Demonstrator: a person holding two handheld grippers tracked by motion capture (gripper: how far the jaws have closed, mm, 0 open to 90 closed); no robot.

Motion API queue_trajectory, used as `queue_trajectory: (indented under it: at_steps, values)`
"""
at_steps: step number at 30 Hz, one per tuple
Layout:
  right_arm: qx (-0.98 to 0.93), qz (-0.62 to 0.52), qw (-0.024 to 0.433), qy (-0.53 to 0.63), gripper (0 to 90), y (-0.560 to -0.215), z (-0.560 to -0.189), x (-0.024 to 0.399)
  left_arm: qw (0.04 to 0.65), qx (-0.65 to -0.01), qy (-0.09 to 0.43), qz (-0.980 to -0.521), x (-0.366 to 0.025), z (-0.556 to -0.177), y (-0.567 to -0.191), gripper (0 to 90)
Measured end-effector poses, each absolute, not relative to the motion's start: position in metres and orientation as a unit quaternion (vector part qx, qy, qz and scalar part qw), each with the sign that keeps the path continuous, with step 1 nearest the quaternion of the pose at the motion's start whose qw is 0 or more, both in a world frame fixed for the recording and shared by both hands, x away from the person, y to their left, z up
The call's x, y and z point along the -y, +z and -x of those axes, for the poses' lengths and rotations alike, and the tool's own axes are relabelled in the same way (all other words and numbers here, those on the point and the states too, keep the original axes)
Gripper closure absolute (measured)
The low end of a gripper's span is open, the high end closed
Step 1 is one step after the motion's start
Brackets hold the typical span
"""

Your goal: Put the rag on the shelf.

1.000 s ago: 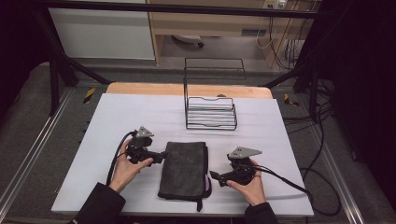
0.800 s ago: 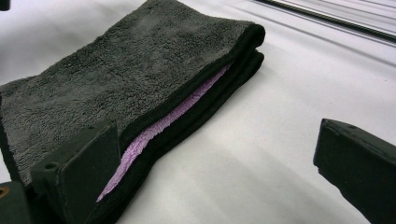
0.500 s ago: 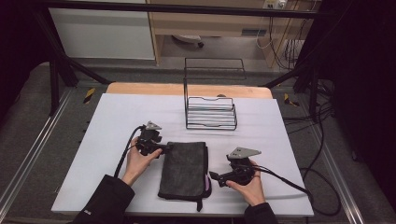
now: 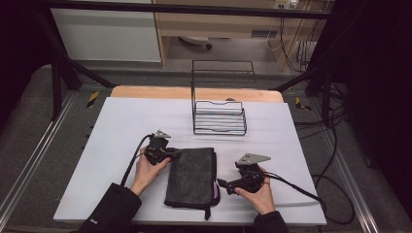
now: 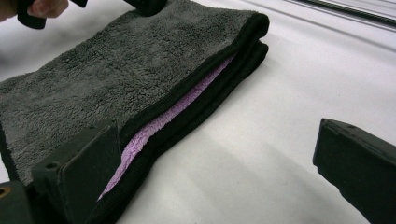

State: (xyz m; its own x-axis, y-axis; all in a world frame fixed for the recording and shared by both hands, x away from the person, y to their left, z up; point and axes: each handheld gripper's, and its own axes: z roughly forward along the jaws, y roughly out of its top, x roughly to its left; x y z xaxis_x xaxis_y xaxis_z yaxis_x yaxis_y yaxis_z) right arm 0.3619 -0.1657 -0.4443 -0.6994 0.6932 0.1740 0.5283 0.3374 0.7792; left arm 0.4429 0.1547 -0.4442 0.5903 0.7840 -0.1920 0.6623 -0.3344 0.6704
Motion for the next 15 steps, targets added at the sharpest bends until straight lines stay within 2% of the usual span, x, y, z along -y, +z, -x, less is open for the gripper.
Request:
queue_trajectory:
  at_steps: [4, 15]
  values:
    - [-0.81, -0.381, 0.092, 0.437, 2.1, -0.443, -0.364, 0.166, 0.366, -0.448, 0.077, -0.812, -0.154, -0.442, -0.445, 69.3]
    - [-0.785, -0.404, 0.103, 0.458, 2.2, -0.431, -0.381, 0.167, 0.37, -0.443, 0.076, -0.813, -0.152, -0.441, -0.447, 74.3]
